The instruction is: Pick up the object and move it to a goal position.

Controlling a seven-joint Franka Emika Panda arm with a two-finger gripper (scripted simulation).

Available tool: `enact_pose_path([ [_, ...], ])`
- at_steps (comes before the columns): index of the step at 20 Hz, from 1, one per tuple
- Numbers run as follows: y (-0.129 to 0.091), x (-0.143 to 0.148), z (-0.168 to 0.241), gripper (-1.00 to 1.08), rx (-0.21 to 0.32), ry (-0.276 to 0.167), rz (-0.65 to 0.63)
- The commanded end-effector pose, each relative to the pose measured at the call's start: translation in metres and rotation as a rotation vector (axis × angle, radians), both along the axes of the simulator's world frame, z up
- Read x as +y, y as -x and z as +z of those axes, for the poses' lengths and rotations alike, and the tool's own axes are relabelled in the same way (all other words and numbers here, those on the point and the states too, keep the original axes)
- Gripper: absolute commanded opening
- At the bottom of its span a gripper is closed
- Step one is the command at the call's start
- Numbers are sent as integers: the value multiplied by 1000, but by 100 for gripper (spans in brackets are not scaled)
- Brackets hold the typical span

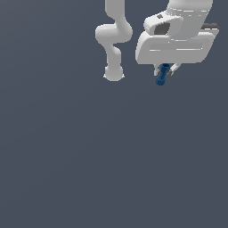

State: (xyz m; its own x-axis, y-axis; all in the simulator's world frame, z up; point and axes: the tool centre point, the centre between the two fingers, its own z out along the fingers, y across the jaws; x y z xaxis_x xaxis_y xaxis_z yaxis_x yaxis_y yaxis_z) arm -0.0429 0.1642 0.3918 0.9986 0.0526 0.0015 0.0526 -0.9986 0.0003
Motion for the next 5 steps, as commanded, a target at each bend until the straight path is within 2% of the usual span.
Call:
enact_pose_path([
  [1, 3, 2, 8, -100, 1, 0, 0],
  [5, 4, 3, 13, -100, 1, 0, 0],
])
